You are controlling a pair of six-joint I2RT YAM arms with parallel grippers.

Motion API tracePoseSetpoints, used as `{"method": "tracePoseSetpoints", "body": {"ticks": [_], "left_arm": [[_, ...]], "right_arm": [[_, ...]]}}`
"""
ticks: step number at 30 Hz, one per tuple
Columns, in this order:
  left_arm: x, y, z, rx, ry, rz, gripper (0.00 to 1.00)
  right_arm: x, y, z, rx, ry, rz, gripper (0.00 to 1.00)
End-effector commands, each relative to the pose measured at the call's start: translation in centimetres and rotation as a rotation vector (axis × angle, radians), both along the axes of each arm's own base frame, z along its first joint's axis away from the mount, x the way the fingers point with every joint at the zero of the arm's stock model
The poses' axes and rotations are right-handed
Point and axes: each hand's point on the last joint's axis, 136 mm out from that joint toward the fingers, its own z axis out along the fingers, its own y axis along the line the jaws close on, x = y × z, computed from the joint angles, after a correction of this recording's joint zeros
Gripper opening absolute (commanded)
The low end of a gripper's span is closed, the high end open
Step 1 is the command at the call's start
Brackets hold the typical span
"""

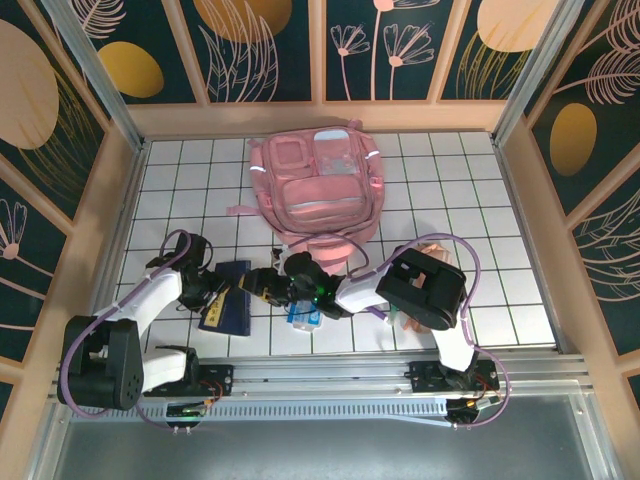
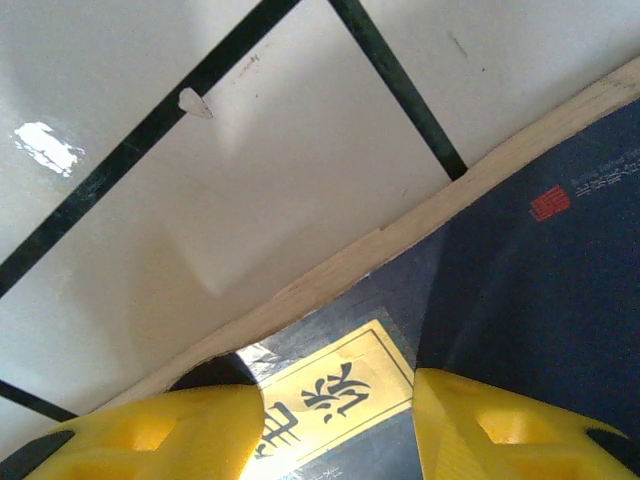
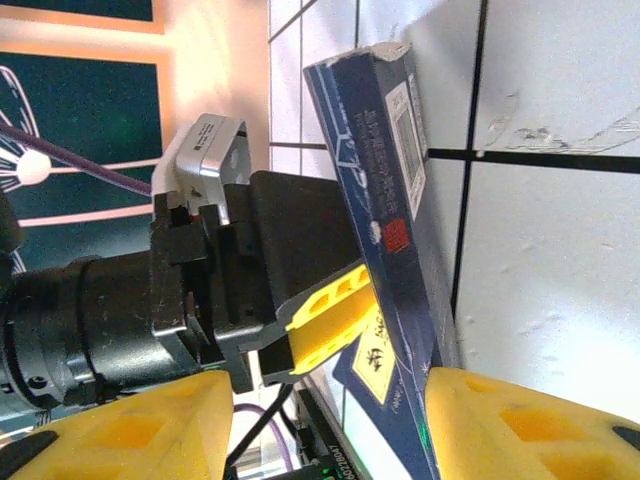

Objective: Pack the student bag

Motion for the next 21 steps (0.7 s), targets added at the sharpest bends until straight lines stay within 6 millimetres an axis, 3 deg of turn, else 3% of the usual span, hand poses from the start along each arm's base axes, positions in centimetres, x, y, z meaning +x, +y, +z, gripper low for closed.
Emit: {"method": "tracePoseSetpoints", "body": {"ticks": [1, 5, 13, 17, 21], "left_arm": [[-4.0, 0.1, -4.9, -0.011, 0.144, -0.013, 0.47], [-3.6, -0.4, -4.9, -0.043, 0.133, -0.008, 0.47], [-3.7, -0.3, -5.4, -0.043, 0.141, -0.008, 0.47], [-4.0, 0.0, -5.8, -0.033, 0.155, -0.006, 0.47], [-4.3, 0.7, -6.2, -0.014, 0.166, 0.003, 0.47]], "right_arm": [[-1.1, 2.5, 2.2, 0.078, -0.042, 0.068, 0.54], [-0.9, 2.5, 0.2, 0.028, 0.019, 0.060, 0.53], [-0.7, 2.5, -1.9, -0.047, 0.080, 0.050, 0.50], [-0.3, 1.0, -4.5, -0.172, 0.154, -0.008, 0.50], [-0.1, -0.1, -5.7, -0.245, 0.190, -0.044, 0.51]]}}
